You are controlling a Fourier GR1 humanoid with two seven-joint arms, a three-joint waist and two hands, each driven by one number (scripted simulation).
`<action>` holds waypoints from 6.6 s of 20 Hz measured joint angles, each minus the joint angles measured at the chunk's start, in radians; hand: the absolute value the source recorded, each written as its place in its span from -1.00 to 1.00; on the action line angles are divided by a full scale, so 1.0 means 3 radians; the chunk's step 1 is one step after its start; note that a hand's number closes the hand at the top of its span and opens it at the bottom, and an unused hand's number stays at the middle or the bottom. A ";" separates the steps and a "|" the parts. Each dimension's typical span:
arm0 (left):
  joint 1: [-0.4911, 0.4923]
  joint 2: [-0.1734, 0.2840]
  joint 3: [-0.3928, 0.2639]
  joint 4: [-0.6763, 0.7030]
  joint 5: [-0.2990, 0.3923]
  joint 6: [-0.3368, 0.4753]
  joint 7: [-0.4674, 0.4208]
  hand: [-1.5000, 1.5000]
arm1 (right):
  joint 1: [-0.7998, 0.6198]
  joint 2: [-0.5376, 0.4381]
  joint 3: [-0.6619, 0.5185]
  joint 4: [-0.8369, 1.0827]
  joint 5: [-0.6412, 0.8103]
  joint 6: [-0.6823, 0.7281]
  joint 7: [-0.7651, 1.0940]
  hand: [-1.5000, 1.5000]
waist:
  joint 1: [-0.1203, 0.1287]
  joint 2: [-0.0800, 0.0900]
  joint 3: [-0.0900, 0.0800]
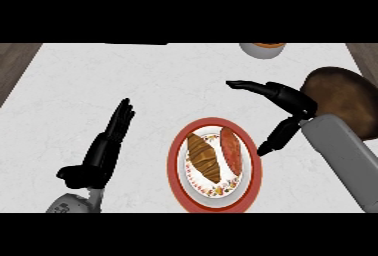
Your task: Pick the croissant from the plate and place it in the pan
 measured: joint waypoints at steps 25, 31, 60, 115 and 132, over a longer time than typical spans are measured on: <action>0.0160 -0.0157 0.0258 -0.0088 -0.0194 -0.0165 0.0075 0.00 | -0.0079 0.0678 0.0851 0.0047 0.2201 -0.0397 0.0440 -1.00 | -0.0097 -0.0023 -0.0004; 0.0122 -0.0285 0.0301 -0.0037 -0.0318 -0.0201 0.0119 0.00 | 0.0001 0.0892 0.0637 0.0161 0.2425 -0.0386 0.0456 -1.00 | -0.0101 -0.0021 -0.0004; 0.0297 -0.0505 0.0521 -0.0137 -0.0590 -0.0499 0.0121 0.00 | -0.0295 0.1473 0.0498 0.1249 0.3213 -0.1341 0.0019 1.00 | -0.0061 -0.0059 -0.0008; 0.0172 -0.0629 0.0589 -0.0172 -0.0701 -0.0594 0.0268 0.00 | -0.0171 -0.0273 -0.2328 0.1687 0.2865 -0.4896 0.3380 1.00 | 0.0004 0.0035 0.0011; 0.0131 -0.0638 0.0603 -0.0136 -0.0700 -0.0654 0.0193 0.00 | -0.0321 -0.0402 -0.3082 0.2237 0.1858 -0.3505 0.2231 -1.00 | 0.0094 0.0078 0.0027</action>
